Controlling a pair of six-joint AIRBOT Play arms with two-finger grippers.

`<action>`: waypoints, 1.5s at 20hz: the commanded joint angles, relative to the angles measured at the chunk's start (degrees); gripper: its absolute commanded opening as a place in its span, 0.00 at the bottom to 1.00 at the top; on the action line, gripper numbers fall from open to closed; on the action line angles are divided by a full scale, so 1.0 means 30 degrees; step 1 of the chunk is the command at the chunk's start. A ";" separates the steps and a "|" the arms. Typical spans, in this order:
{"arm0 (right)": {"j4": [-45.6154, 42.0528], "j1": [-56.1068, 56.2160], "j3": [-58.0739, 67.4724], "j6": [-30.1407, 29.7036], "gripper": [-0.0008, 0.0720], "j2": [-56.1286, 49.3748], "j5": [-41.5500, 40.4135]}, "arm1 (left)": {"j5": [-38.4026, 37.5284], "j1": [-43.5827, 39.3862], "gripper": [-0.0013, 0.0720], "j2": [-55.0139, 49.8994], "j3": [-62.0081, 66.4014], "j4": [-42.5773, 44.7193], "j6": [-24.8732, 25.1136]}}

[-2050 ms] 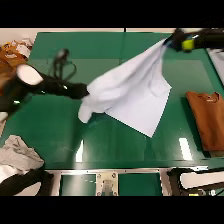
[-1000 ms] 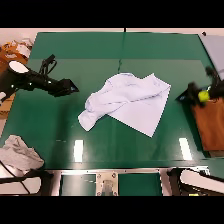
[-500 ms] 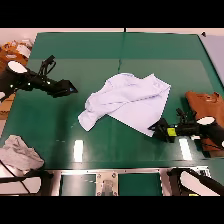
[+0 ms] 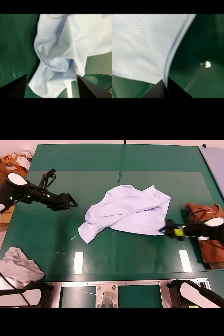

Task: Fold the shirts.

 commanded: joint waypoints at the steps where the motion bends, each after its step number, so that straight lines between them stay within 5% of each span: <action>1: -0.6921 -0.3672 0.3089 0.4160 0.03 0.1282 0.3096 | -0.1035 0.0007 0.98 0.0007 0.0000 0.0036 0.0029; 7: -0.8102 -0.5909 0.2346 0.4852 0.03 0.1086 0.3453 | -0.0313 -0.2783 0.98 0.0000 -0.0576 0.0095 -0.0036; 19: -0.7074 -0.4976 0.2157 0.4648 0.03 0.0911 0.2477 | 1.0666 -1.0018 0.96 -0.0357 -0.6900 -0.3235 -0.0189; 20: -0.7074 -0.4940 0.2157 0.4648 0.03 0.0911 0.2419 | 1.0622 -1.0010 0.70 -0.0568 -0.6900 -0.3300 -0.0182; 22: -0.7067 -0.4896 0.2157 0.4408 0.03 0.0911 0.2331 | 1.0360 -0.9952 0.36 -0.0685 -0.6892 -0.3293 -0.0175; 23: -0.7082 -0.4881 0.2157 0.4269 0.03 0.0911 0.2331 | 0.9938 -0.9952 0.07 -0.0663 -0.6761 -0.3257 -0.0007; 27: -0.7074 -0.4838 0.2157 0.4269 0.03 0.0911 0.2266 | 0.8364 -0.9952 0.05 -0.0597 -0.5370 -0.0408 -0.0736; 30: -0.5799 -0.4838 0.2164 0.3359 0.03 0.0918 0.2273 | 0.5311 -0.9479 0.05 0.0554 -0.3534 0.7504 -0.4503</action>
